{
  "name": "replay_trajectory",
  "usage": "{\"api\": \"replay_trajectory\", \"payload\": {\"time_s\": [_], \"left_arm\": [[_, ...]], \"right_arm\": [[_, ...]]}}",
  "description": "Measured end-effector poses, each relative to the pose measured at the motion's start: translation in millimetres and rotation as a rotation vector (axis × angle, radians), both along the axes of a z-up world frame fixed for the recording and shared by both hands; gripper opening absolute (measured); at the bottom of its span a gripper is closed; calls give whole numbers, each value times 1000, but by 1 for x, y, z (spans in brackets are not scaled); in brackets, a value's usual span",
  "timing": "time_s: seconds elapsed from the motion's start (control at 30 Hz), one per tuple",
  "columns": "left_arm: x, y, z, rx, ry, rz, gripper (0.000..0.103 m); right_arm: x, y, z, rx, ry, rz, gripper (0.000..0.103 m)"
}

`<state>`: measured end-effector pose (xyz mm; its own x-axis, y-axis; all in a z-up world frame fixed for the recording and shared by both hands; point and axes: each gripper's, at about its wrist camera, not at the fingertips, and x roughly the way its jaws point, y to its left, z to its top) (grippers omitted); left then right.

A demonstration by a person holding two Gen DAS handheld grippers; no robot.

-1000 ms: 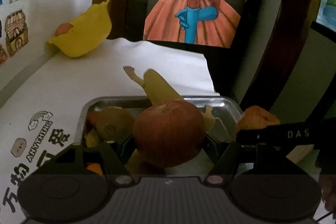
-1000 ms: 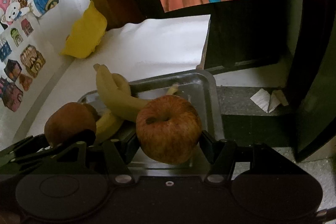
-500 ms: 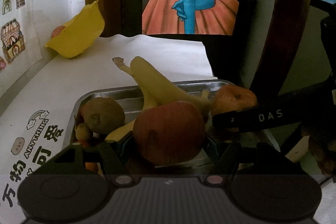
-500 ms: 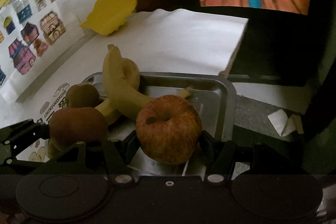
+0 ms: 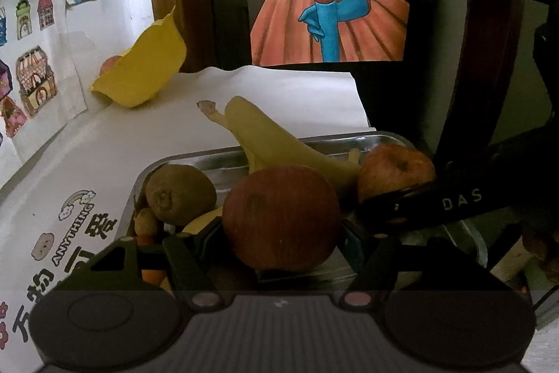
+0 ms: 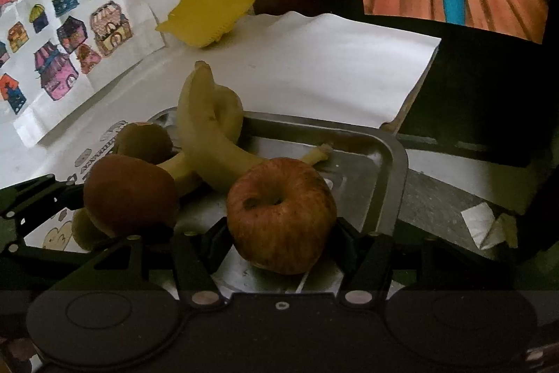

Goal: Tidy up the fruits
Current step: 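Lower both apples onto the tray and open both grippers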

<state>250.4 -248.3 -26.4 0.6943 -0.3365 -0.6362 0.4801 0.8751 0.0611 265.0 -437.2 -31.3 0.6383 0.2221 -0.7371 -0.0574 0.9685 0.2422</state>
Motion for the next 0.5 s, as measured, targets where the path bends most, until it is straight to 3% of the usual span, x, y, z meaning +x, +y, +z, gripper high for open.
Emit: {"api": "replay_trajectory", "payload": {"time_s": [0.1, 0.3, 0.4, 0.5], "left_arm": [[-3, -1, -2, 6, -20, 5, 73], [-10, -5, -6, 10, -55, 11, 74], [-14, -3, -6, -20, -70, 29, 74], [-17, 4, -1, -73, -69, 58, 75]], "right_arm": [[-6, -3, -1, 9, -44, 17, 74], [-18, -10, -4, 37, -125, 15, 80], [-30, -17, -3, 70, -218, -9, 94], [-39, -25, 0, 111, -297, -41, 97]]}}
